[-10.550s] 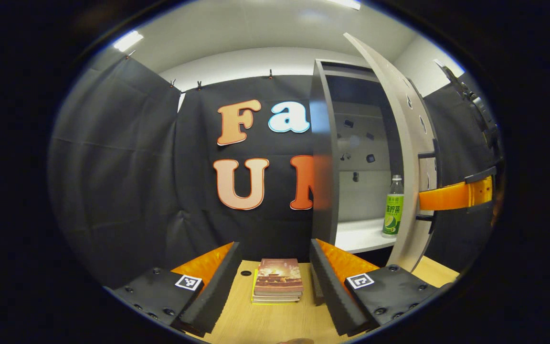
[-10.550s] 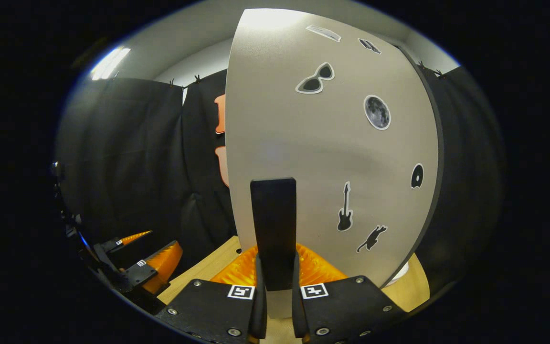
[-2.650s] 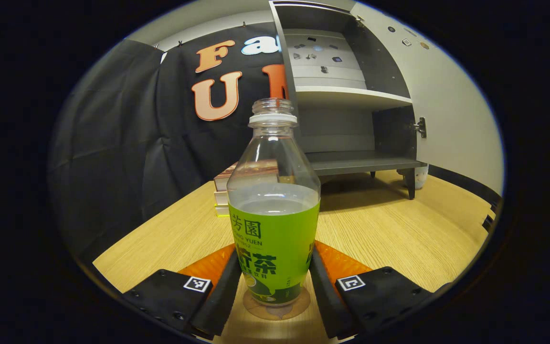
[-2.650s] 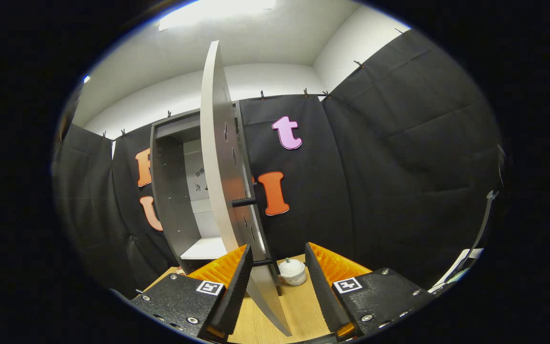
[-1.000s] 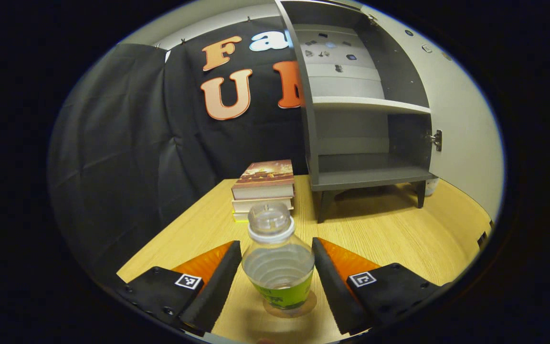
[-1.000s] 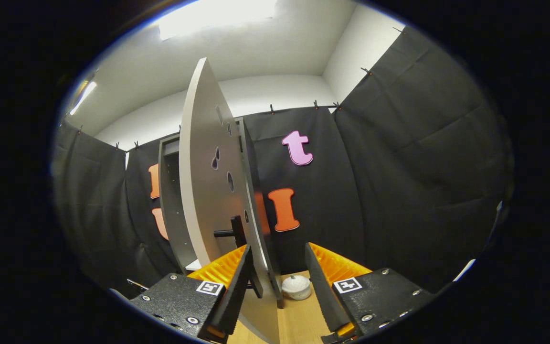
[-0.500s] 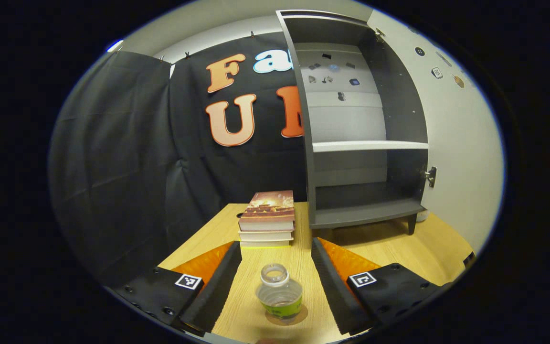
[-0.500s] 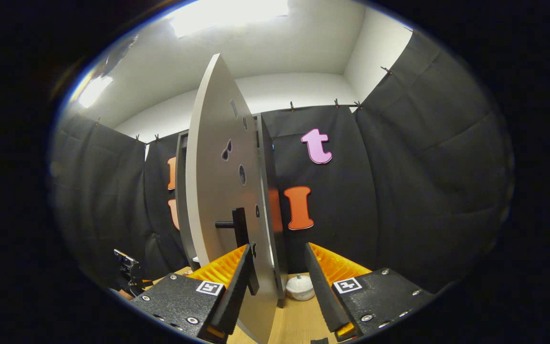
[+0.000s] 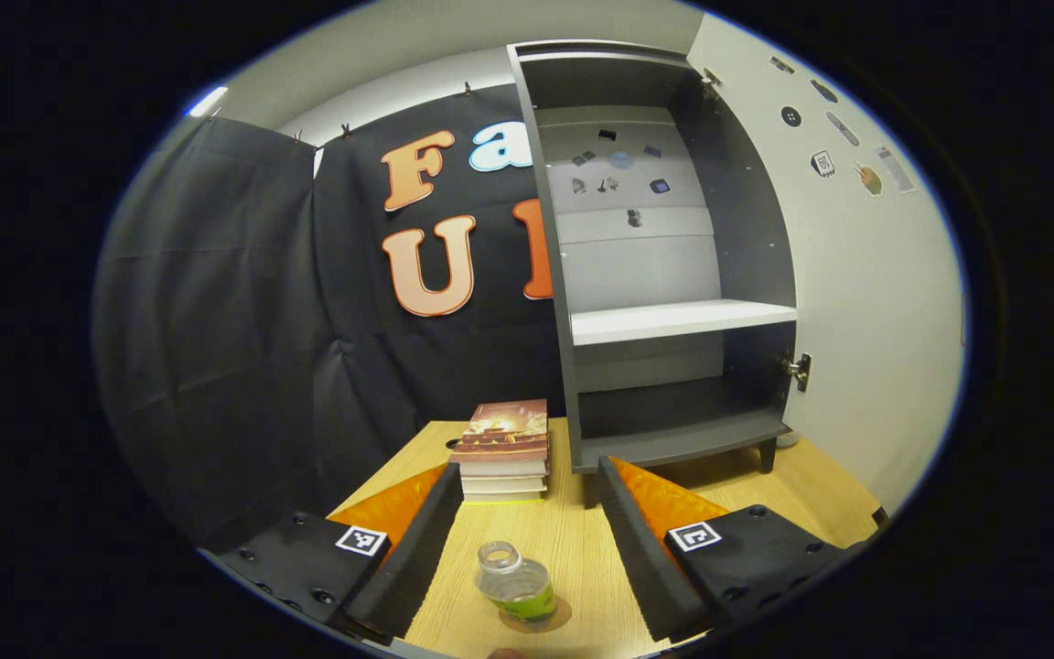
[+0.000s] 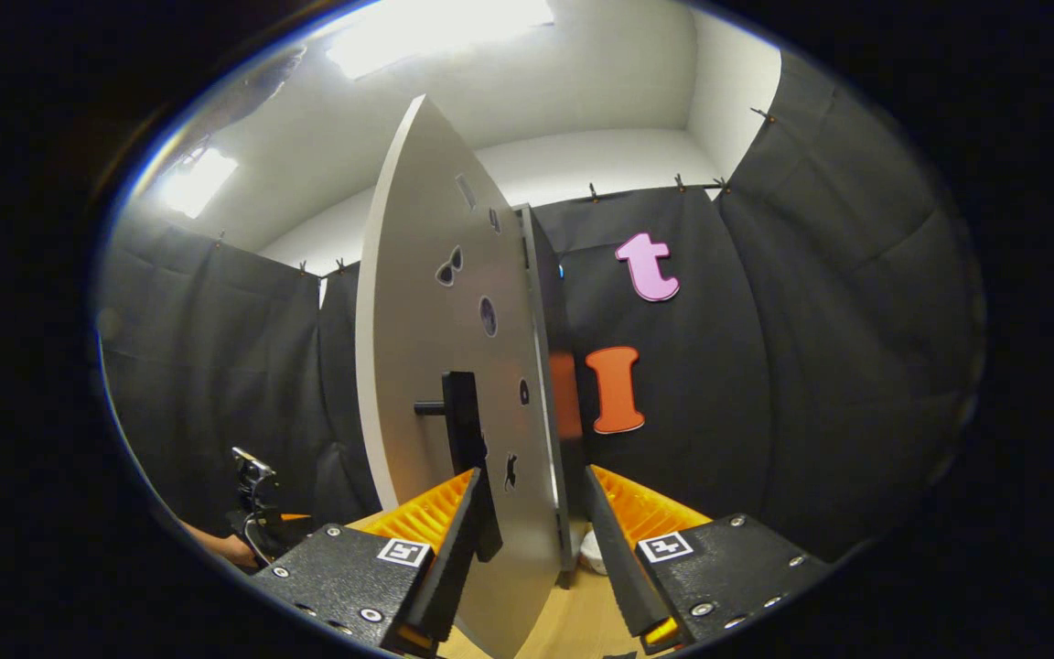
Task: Open the cabinet door with the right hand, grasp the bottle in the cabinet with the left hand and place it on the coaster, then close the cabinet door with the right hand.
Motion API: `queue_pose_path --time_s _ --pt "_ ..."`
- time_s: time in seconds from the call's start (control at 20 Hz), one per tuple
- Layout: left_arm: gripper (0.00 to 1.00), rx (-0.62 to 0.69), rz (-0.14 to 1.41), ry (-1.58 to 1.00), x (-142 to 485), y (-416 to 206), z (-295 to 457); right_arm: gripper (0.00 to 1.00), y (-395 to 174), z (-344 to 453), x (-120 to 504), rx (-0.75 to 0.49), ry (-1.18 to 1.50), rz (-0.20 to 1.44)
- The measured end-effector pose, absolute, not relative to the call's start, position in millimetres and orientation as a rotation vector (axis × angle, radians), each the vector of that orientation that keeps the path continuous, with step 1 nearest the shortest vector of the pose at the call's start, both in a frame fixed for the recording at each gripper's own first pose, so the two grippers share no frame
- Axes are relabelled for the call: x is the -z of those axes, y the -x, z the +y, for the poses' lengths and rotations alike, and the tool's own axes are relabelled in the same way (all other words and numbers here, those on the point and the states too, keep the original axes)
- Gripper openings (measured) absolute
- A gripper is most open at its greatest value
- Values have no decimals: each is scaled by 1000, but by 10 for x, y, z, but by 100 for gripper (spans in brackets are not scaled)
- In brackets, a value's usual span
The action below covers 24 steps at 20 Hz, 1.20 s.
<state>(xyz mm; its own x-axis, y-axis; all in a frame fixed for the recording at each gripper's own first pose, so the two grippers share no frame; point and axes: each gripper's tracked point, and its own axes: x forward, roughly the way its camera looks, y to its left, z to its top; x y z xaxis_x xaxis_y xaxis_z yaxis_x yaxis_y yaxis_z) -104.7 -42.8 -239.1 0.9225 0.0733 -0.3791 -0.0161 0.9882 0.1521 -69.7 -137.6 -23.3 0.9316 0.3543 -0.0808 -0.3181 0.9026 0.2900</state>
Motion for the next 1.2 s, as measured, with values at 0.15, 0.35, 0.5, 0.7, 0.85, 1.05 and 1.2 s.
queue_pose_path --time_s 0.15,0.35,0.5,0.7,0.85,1.05,1.2 --pt "96 -48 389 -168 2314 1026 -482 67 702 -1311 344 -411 -292 175" --pt "96 -61 372 -150 2178 969 -598 67 736 -1234 337 -487 -316 174" --pt "96 -77 359 -148 2099 945 -667 67 807 -1118 326 -581 -337 175" --pt "96 -102 333 -157 1954 947 -720 66 742 -1059 396 -645 -317 180" --pt "96 -120 328 -173 1868 968 -672 65 743 -966 413 -720 -349 186" --pt "96 -134 312 -153 1729 901 -521 65 769 -895 485 -776 -365 200" --pt "96 -130 323 -142 1780 802 -344 66 826 -853 532 -792 -389 214"
